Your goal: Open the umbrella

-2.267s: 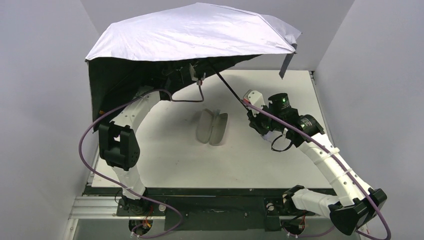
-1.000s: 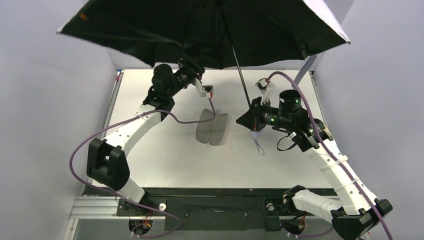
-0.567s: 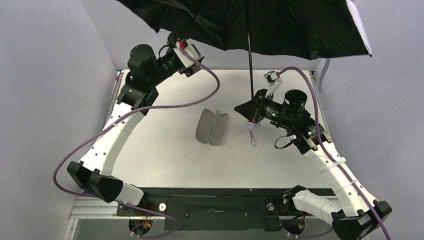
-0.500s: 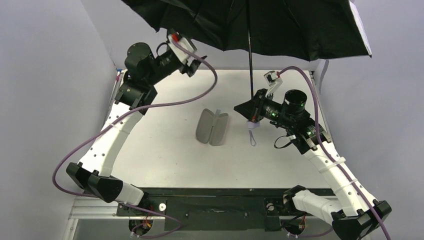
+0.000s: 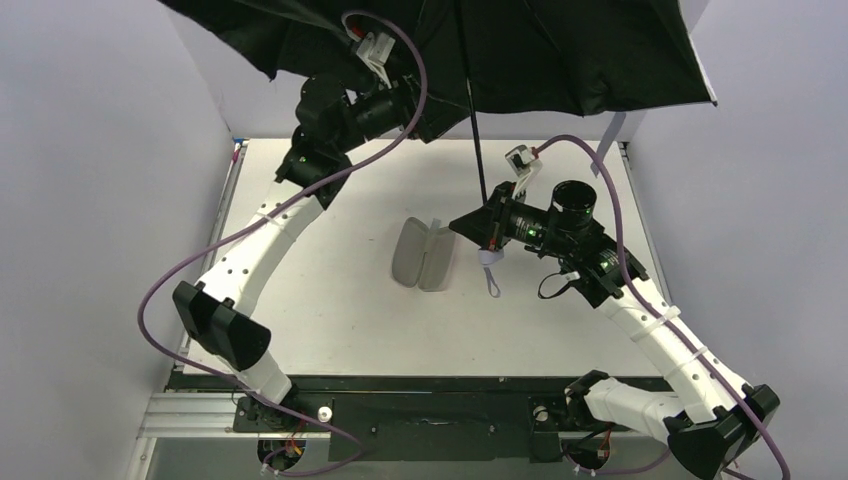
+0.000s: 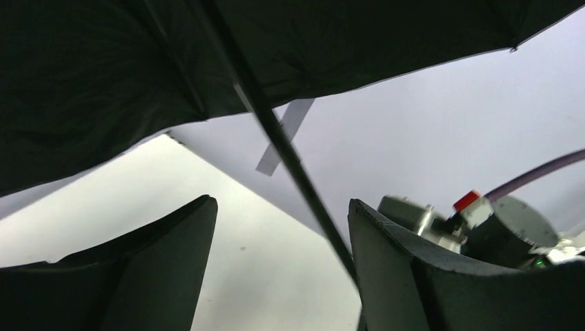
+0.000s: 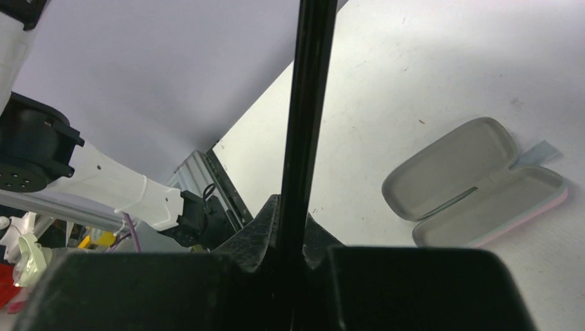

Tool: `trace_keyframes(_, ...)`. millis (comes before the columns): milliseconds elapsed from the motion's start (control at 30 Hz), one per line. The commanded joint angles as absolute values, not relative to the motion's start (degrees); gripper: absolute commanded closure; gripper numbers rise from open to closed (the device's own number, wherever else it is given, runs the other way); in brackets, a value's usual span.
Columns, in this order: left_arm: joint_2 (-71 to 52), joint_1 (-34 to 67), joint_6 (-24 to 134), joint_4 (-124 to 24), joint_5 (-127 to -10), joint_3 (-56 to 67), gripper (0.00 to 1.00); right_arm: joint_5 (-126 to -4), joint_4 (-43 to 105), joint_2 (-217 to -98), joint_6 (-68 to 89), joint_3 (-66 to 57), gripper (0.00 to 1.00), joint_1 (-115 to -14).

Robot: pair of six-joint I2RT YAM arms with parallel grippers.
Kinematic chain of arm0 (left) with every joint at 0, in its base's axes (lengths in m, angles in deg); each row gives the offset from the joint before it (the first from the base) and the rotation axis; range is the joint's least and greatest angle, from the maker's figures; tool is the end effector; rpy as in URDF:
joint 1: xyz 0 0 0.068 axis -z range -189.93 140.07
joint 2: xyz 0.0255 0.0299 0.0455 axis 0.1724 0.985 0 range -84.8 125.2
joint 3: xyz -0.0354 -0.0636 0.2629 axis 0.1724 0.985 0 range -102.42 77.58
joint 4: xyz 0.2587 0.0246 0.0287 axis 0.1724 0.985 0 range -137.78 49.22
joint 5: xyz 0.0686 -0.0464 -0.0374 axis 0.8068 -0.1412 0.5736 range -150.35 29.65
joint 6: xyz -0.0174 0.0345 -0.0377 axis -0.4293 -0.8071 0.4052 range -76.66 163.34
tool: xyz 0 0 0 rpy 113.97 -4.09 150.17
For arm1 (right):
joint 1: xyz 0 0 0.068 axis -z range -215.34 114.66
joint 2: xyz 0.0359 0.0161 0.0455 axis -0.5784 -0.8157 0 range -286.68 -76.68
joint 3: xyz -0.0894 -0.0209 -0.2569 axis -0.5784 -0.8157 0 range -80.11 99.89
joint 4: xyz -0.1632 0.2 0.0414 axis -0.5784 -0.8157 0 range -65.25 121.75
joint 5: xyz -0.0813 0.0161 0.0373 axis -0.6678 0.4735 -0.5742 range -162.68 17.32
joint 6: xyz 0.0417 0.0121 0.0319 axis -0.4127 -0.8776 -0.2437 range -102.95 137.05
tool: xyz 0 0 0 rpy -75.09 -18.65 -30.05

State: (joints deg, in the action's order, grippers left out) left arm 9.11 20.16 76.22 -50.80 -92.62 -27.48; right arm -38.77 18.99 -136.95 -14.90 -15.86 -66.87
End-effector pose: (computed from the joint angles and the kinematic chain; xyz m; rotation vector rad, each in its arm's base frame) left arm 0.3087 -0.2008 0.5085 0.4832 1.4051 -1.2777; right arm 0.1870 0.1380 0.4039 -0.4705 1.8276 1.2970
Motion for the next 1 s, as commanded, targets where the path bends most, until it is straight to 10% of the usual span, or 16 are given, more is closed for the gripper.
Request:
trace_keyframes(0, 10.68, 21.48, 85.27, -57.78, -93.46, -32.77, 0.33, -38.01, 27.64, -137.49, -9.63, -13.56, 1.00, -68.37)
trace_keyframes(233, 13.16, 21.76, 88.42, -60.26, -91.75, -34.37, 0.41, -37.74, 26.37, -137.63, -6.40, -14.28, 1.00, -70.83)
trace_keyframes(533, 13.47, 21.21, 92.79, -61.30, -88.68, -33.74, 1.00, -39.07, 22.86, -136.05, -1.84, -15.35, 1.00, -71.89)
trace_keyframes(733, 10.97, 21.30, 90.58, -56.58, -84.02, -29.40, 1.00, -44.94, 17.16, -133.58, 2.45, -14.06, 0.36, -70.90)
trace_keyframes(967, 6.23, 21.69, 89.42, -53.04, -76.28, -17.98, 1.00, -49.08, 7.09, -129.72, 8.35, -13.47, 0.24, -68.93)
